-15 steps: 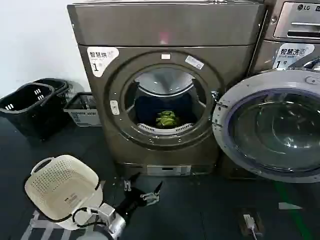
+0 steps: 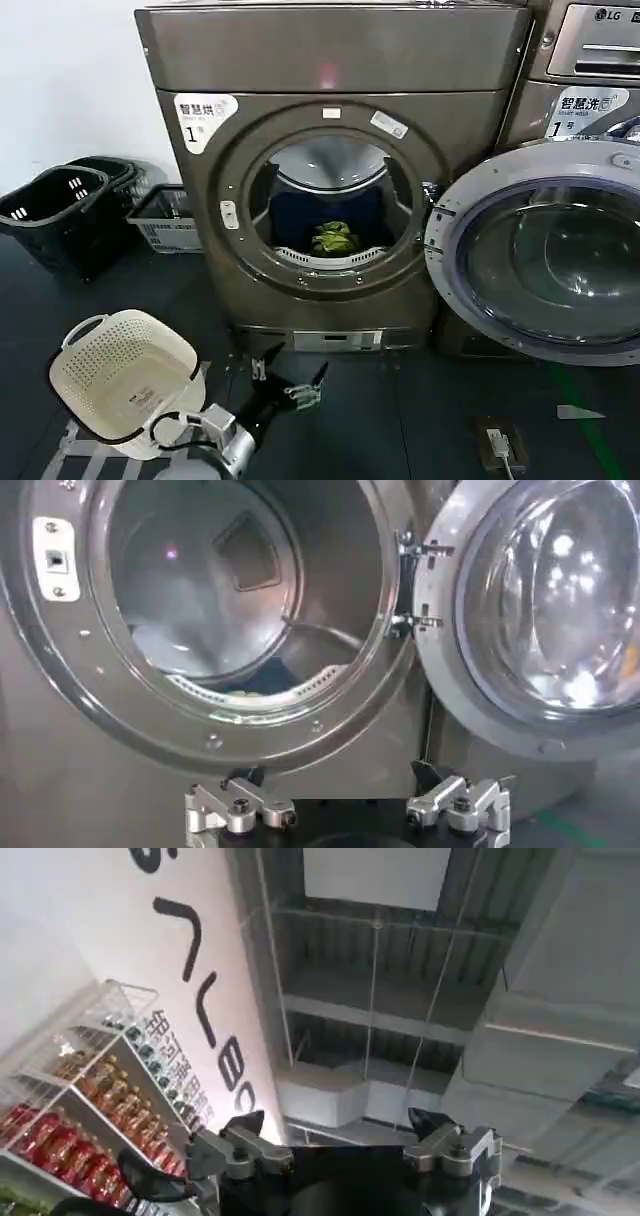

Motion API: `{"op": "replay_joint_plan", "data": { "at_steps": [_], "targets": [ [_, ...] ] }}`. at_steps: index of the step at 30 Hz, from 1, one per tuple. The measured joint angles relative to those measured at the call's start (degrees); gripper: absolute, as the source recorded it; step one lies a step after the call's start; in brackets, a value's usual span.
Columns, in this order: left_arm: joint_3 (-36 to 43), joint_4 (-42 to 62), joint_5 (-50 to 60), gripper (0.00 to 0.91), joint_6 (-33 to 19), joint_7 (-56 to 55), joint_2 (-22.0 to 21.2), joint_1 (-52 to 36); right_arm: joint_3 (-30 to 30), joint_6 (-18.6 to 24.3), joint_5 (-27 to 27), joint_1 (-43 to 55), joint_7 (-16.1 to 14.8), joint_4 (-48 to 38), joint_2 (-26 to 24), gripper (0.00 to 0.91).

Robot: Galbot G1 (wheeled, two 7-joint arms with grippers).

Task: Grasp the clothes from the dryer.

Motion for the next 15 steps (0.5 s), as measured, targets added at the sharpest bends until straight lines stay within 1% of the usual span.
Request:
{"op": "replay_joint_plan", "data": {
  "at_steps": [15],
  "targets": [
    [0.8, 0.72, 2.0, 0.907, 1.14, -3.16, -0.27, -0.75, -0.27, 0.08, -0.68, 0.53, 0.0, -0.08, -0.31, 0.907]
  ]
}}
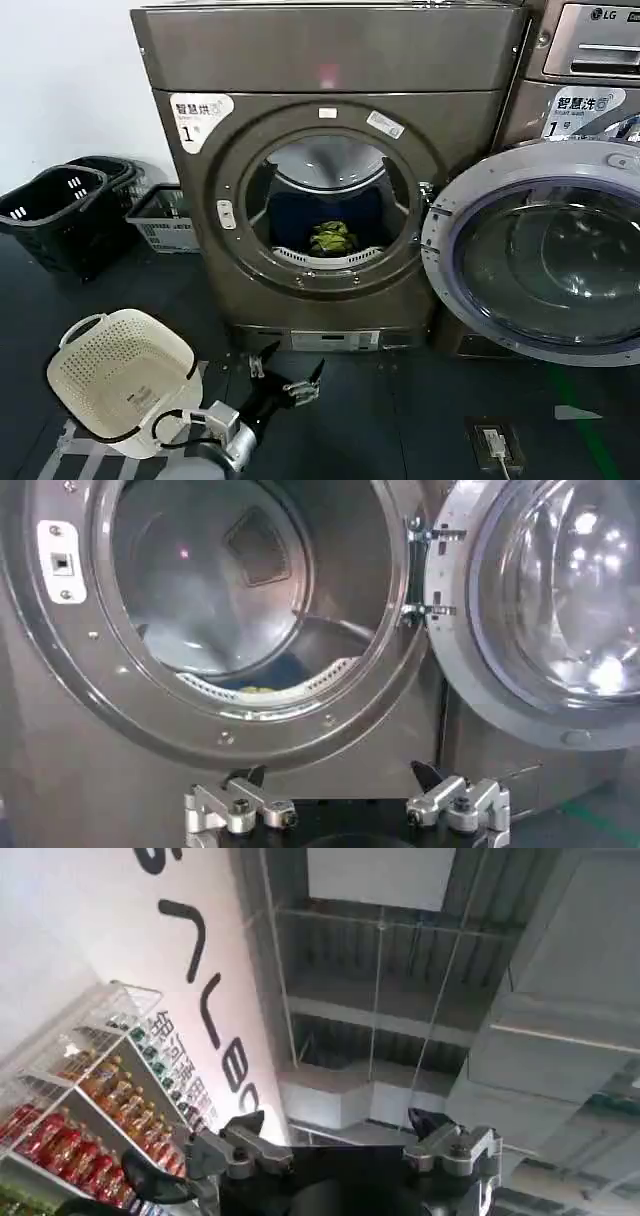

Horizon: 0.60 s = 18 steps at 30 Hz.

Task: Grasp the clothes from the dryer.

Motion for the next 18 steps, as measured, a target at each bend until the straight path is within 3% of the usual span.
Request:
{"op": "replay_joint_plan", "data": {
  "at_steps": [18],
  "targets": [
    [0.85, 1.04, 0.94, 0.907, -0.65, 0.0, 0.29, -0.27, -0.61, 0.13, 0.15, 0.28, -0.33, -0.23, 0.01, 0.907]
  ]
}}
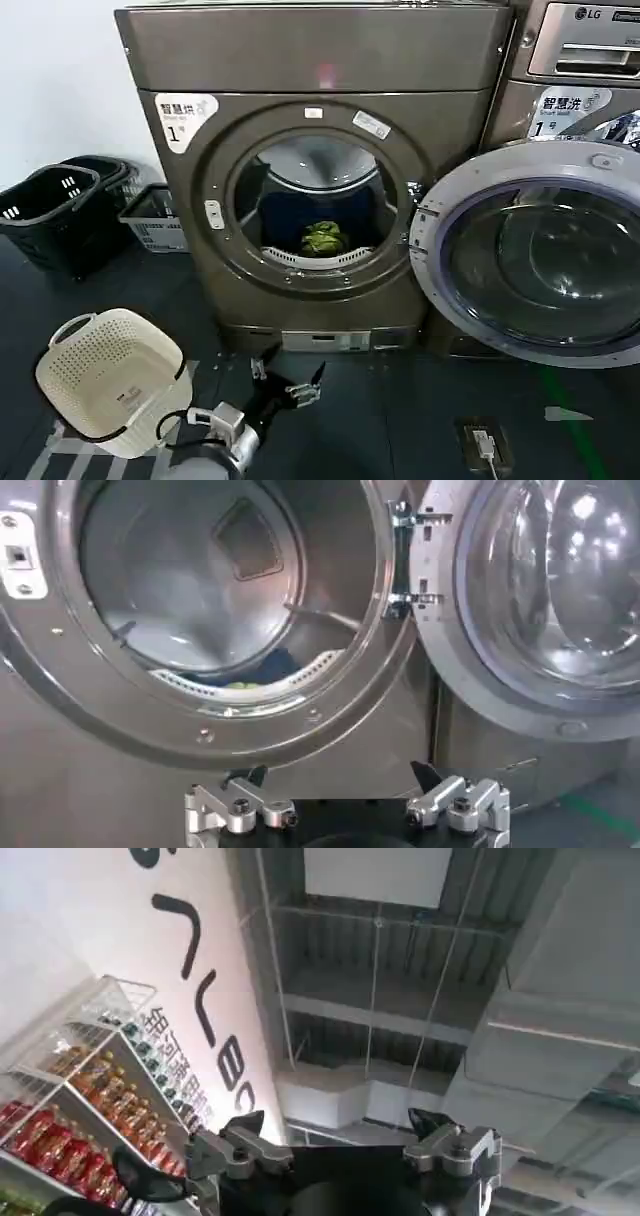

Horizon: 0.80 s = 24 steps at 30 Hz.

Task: Grasp the clothes from the dryer.

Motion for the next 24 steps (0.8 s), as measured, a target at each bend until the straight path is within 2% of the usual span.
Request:
{"op": "replay_joint_plan", "data": {
  "at_steps": [24],
  "targets": [
    [0.25, 1.65, -4.15, 0.907, 0.53, -2.36, -0.75, -1.52, -2.96, 0.7, -2.03, 1.9, 0.16, 0.08, -0.75, 0.907]
  ]
}}
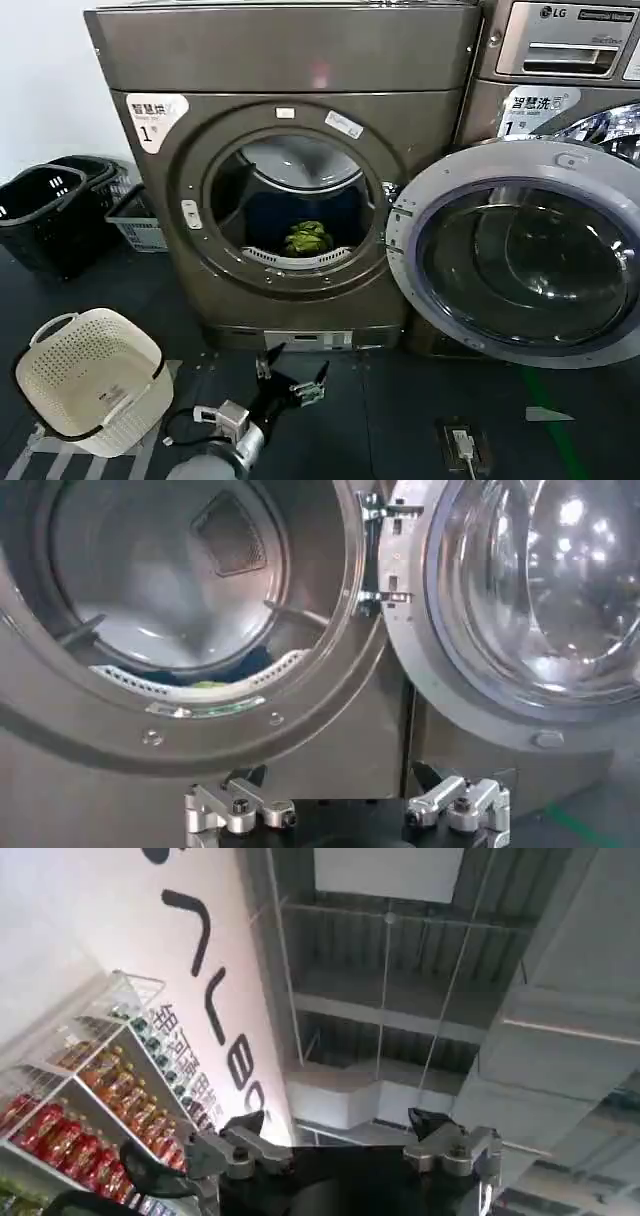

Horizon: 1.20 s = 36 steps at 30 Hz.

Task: Grasp the clothes from the dryer.

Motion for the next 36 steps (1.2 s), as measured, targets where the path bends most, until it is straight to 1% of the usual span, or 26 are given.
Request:
{"op": "replay_joint_plan", "data": {
  "at_steps": [13, 21, 29, 36],
  "targets": [
    [-0.04, 0.11, -3.04, 0.907, 1.43, -0.52, -0.86, -0.16, -1.72, 0.51, -2.61, 1.41, 0.36, -0.58, -0.23, 0.907],
    [-0.11, -0.08, -2.37, 0.907, 1.43, -1.2, -0.99, -0.09, -1.97, 1.78, -4.57, 2.2, 0.28, -1.44, -0.57, 0.907],
    [-0.32, -0.24, -1.71, 0.907, 1.48, -1.79, -1.09, -0.38, -2.19, 2.49, -4.59, 2.64, 0.8, -1.5, -0.29, 0.907],
    [-0.62, 0.04, 0.49, 0.907, 0.54, -3.6, -1.19, -0.99, -2.28, 2.89, -4.0, 2.67, 1.1, -1.36, 0.08, 0.907]
  ]
}}
